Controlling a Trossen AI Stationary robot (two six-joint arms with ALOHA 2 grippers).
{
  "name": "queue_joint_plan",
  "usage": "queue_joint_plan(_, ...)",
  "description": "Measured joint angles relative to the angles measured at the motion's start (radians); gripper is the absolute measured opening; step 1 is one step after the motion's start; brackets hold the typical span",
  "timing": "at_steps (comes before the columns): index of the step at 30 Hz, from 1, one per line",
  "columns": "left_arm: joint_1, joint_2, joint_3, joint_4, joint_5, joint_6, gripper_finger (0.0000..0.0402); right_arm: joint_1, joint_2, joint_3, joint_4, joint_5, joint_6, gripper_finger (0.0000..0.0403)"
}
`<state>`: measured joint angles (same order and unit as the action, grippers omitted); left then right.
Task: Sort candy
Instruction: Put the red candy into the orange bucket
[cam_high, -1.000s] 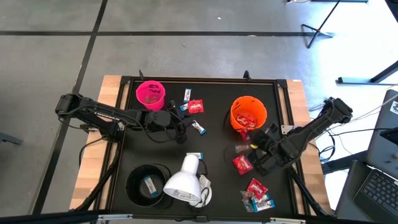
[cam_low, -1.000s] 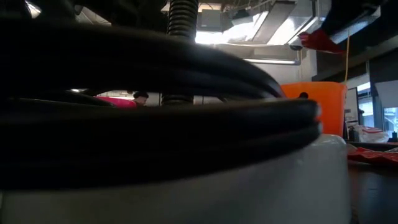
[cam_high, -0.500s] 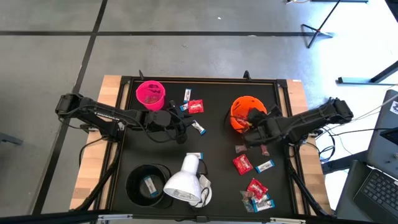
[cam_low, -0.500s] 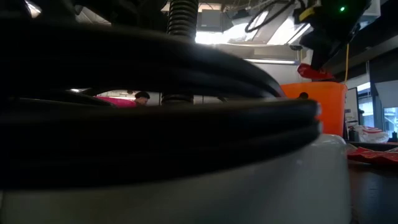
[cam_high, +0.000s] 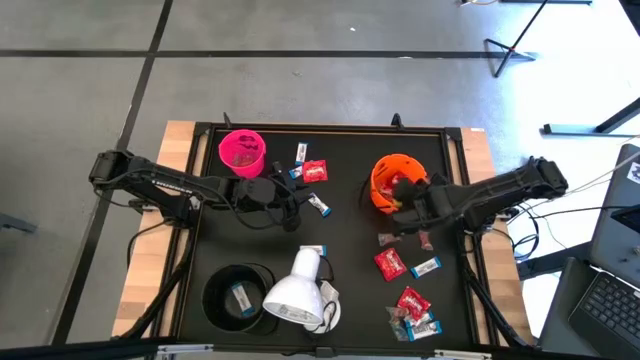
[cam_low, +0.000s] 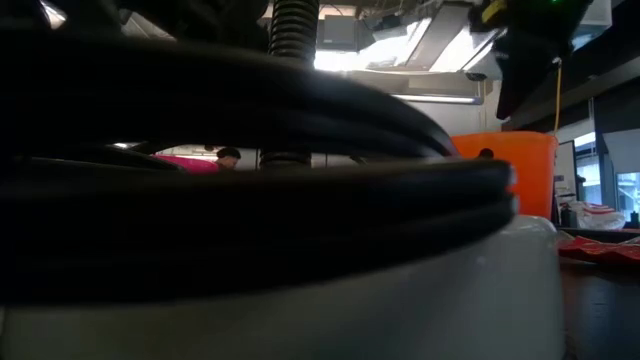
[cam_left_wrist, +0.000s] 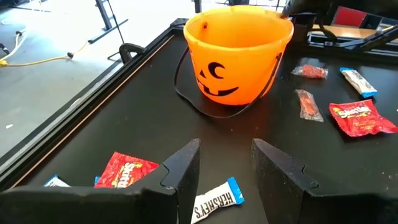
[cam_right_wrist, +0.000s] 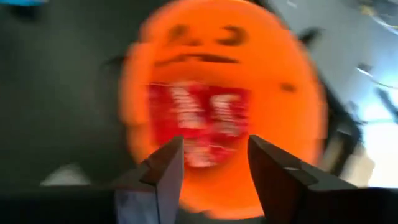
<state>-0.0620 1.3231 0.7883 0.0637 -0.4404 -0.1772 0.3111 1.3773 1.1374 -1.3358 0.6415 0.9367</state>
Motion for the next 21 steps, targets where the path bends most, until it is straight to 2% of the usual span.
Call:
queue_joint_plan(5,0.0,0.0,0.0,-0.005,0.0,0.0,0.0136,0.182,0.0,0.0,0.199,-0.034,-0.025,0.0172)
queue_joint_plan(11,0.0,0.021,0.0,0.002,-0.001,-0.005,0.0136,0.384,0.0,-0.05,0.53,0.004,-0.021,0.0161)
queue_joint_plan(15,0.0,0.04,0.0,0.009,-0.001,-0.006,0.0136,0.442,0.008,-0.127,0.71,0.014,0.03,0.0163)
queue_joint_plan(21,0.0,0.064,0.0,0.005,0.007,-0.008,0.0136,0.455,0.079,-0.219,0.738,-0.043,0.159,0.0163)
